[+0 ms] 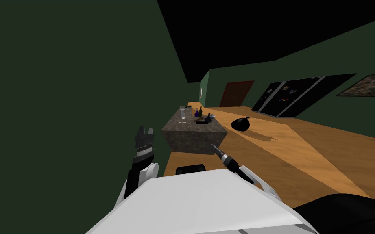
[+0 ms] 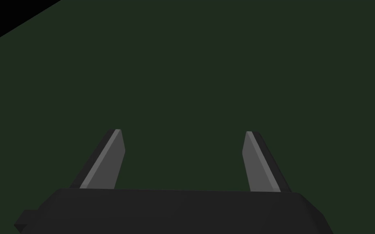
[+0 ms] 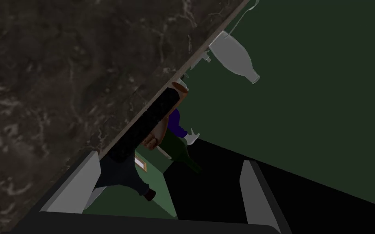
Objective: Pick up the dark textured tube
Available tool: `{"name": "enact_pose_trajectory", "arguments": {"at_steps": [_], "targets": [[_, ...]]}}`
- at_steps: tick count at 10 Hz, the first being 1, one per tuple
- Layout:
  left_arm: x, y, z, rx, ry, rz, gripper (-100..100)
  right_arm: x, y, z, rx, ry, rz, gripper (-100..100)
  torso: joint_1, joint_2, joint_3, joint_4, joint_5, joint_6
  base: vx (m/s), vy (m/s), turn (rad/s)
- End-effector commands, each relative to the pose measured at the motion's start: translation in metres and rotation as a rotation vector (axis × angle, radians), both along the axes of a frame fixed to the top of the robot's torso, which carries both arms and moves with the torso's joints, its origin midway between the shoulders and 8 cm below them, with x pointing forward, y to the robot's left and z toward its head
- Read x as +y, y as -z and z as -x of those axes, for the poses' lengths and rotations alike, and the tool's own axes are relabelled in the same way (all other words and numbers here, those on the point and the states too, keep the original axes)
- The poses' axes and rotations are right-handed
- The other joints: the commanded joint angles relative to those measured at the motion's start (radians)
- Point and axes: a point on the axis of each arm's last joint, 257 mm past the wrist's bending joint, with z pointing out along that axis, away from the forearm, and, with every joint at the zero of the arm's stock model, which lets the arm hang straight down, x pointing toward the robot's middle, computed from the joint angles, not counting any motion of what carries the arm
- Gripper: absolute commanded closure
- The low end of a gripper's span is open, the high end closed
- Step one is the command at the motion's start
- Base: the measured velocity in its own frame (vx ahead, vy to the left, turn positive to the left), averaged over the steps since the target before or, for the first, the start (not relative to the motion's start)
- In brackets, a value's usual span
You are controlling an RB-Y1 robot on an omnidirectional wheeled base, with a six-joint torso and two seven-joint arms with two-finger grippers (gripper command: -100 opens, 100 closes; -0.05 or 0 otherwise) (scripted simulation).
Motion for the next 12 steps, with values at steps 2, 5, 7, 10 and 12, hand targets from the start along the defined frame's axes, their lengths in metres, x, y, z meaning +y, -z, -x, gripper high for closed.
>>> {"name": "enact_pose_trajectory", "arguments": {"at_steps": [2, 5, 7, 10, 12], "targets": [[0.0, 0.0, 0.0, 0.0, 0.0, 0.0, 0, -0.016, 0.031, 0.013, 0.066, -0.033, 0.088, -100, 0.001, 0.001, 0.0, 0.0, 0.0, 0.0, -0.055, 0.03, 0.055], [0.0, 0.0, 0.0, 0.0, 0.0, 0.0, 0, -0.034, 0.057, 0.027, 0.123, -0.067, 0.175, -100, 0.001, 0.001, 0.001, 0.0, 0.0, 0.0, -0.049, 0.025, 0.033], [0.0, 0.0, 0.0, 0.0, 0.0, 0.0, 0, -0.055, 0.079, 0.041, 0.177, -0.102, 0.264, -100, 0.001, 0.0, 0.0, 0.0, 0.0, 0.0, -0.043, 0.028, 0.073], [0.0, 0.0, 0.0, 0.0, 0.0, 0.0, 0, -0.091, 0.109, 0.064, 0.254, -0.178, 0.42, -100, 0.001, 0.0, 0.0, 0.0, 0.0, 0.0, -0.046, 0.037, 0.093], [0.0, 0.0, 0.0, 0.0, 0.0, 0.0, 0, -0.106, 0.114, 0.069, 0.277, -0.173, 0.446, -100, 0.001, 0.0, 0.0, 0.0, 0.0, 0.0, -0.026, 0.024, 0.017]]}}
